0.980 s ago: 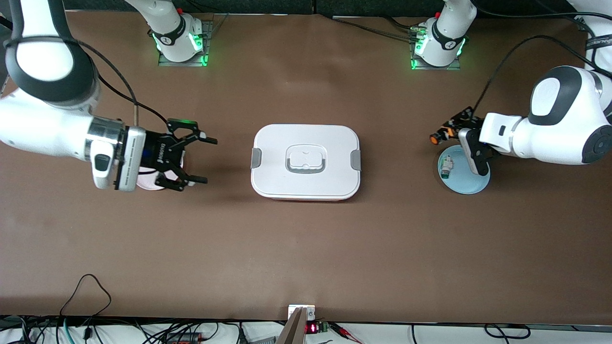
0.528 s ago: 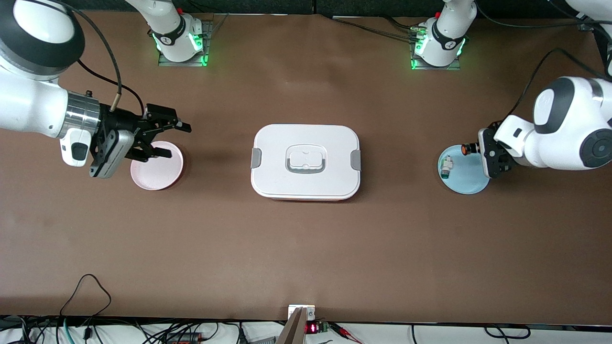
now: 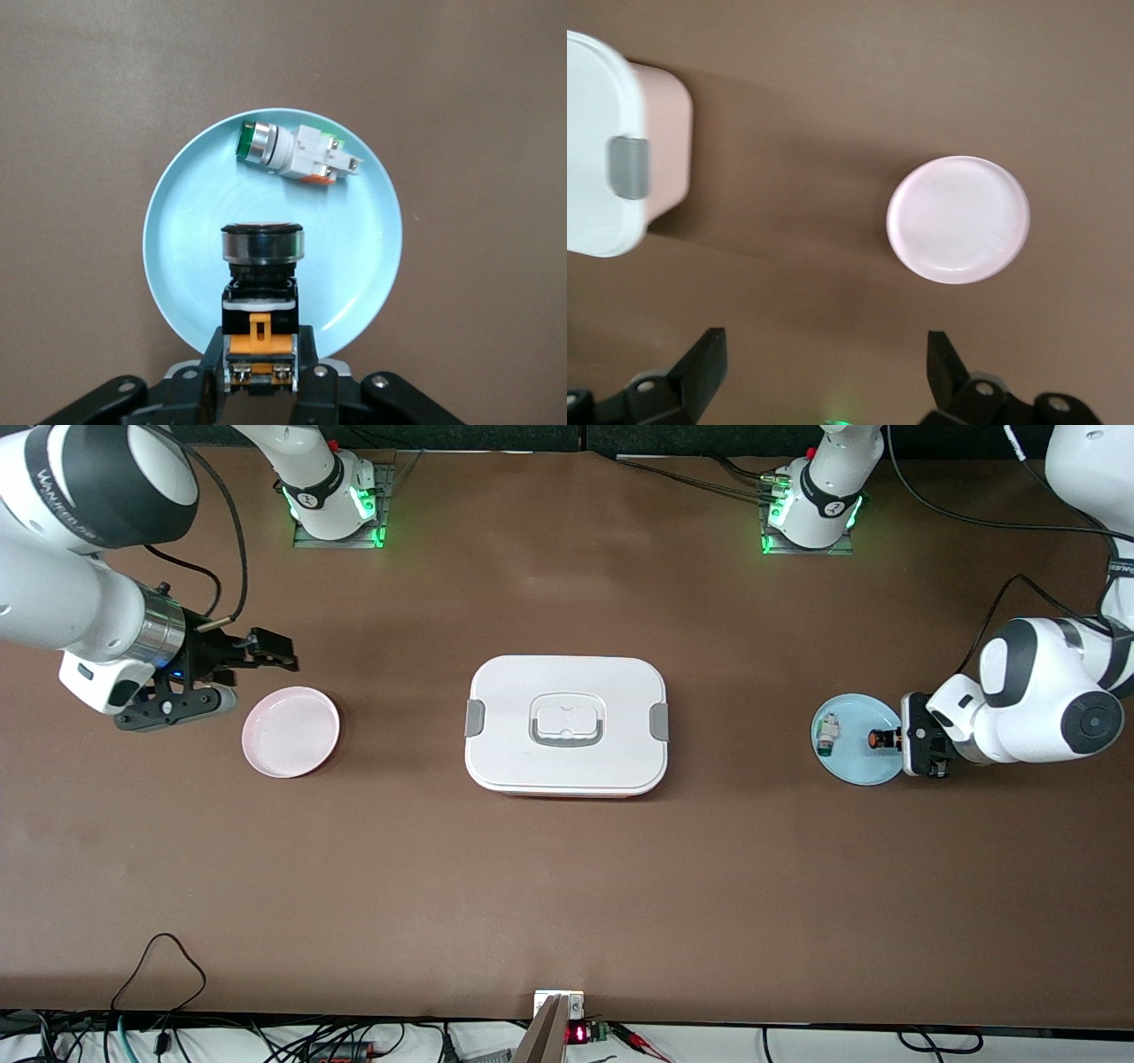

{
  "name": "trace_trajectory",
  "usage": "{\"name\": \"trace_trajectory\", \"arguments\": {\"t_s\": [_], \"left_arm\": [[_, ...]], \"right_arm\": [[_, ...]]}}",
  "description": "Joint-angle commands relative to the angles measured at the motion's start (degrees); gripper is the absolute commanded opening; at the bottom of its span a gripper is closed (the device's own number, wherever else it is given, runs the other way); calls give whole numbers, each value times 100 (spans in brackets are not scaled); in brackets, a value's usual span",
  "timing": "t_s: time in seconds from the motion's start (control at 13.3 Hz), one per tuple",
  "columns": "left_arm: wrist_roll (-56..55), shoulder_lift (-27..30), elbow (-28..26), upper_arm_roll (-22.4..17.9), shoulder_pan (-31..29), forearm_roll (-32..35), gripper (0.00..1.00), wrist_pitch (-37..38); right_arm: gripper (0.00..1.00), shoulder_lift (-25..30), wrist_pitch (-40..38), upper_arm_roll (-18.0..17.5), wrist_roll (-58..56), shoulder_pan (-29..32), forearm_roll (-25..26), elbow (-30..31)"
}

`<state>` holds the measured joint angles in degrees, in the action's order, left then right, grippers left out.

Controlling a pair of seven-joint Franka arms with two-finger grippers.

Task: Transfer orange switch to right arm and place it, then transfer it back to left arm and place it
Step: 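Carry the switch to the blue plate while the right gripper returns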

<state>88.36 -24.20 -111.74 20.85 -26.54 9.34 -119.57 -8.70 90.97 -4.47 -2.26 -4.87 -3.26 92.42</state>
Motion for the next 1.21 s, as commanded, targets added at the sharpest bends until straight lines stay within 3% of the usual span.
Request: {"name": "trace_trajectory", "arguments": {"t_s": [0.0, 0.15, 0.3, 0.45, 0.68, 0.98, 1.06, 1.13], "left_arm": [[156, 135, -453, 51, -123, 164, 0, -522], [112, 109, -559, 42, -141, 191, 0, -681], [120, -40, -603, 33, -246, 217, 0, -935], [111, -216, -647, 33, -360, 384, 0, -1164], [111, -313, -735, 33, -396, 384, 0, -1340], [94, -419, -762, 33, -440, 384, 1, -1411], [68, -419, -762, 33, -440, 384, 18, -1411], [41, -419, -762, 33, -440, 384, 82, -1402]], "right_arm": [[100, 88, -89, 155, 94, -32, 545, -180], [100, 88, 226, 489, 120, -31, 659, -207], [100, 88, 316, 631, 217, 108, 1063, -207], [100, 158, 263, 736, 217, 284, 1038, -207], [100, 281, 350, 719, 235, 592, 477, -198], [100, 369, 263, 588, 1048, 637, 510, -154], [100, 369, 254, 561, 1008, 637, 536, -154], [100, 334, 246, 561, 729, 637, 563, -172]]}}
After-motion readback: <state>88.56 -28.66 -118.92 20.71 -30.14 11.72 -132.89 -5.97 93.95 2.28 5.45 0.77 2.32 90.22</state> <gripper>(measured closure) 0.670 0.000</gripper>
